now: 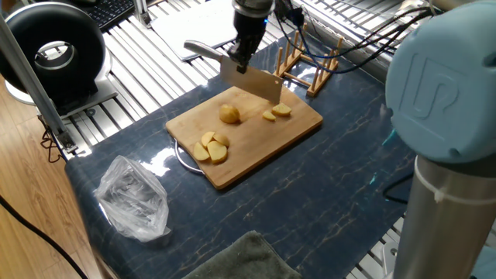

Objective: Chop the potatoes

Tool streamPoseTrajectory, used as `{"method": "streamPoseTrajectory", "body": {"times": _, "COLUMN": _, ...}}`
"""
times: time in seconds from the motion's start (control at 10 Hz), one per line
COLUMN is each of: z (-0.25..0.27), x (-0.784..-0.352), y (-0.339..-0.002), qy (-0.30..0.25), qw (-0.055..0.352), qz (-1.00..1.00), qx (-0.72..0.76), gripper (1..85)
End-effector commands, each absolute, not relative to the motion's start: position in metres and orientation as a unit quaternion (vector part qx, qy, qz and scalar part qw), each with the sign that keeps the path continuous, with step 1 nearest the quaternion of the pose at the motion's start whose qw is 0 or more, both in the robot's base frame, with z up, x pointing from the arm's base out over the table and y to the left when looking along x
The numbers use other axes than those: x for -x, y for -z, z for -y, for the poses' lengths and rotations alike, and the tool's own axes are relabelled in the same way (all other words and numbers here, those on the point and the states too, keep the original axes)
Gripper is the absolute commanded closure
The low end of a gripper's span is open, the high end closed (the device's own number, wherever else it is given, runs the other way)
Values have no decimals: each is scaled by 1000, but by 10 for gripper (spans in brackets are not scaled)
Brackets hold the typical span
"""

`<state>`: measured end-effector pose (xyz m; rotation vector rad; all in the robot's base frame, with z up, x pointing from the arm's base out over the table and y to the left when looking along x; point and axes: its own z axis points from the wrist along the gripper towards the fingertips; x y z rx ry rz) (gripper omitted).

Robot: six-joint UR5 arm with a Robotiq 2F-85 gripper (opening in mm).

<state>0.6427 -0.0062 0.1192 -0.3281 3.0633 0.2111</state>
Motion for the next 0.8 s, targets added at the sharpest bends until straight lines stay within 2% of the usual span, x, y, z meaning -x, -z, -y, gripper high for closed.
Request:
{"method": "streamPoseTrajectory", "body": {"times": 0.0, "z": -44, "x": -641, "y": -138, "qy": -92, "qw": 14, "qz": -994, "qx": 53, "gripper": 847}}
{"method": "streamPoseTrajectory", "body": {"times": 0.3, "z": -65, "x": -644, "y": -125, "qy": -90, "qw": 18, "qz": -994, "qx": 65, "gripper": 847}}
{"method": "streamPoseTrajectory", "body": {"times": 0.7, "z": -61, "x": -667, "y": -108, "qy": -79, "qw": 37, "qz": -992, "qx": 94, "gripper": 847}}
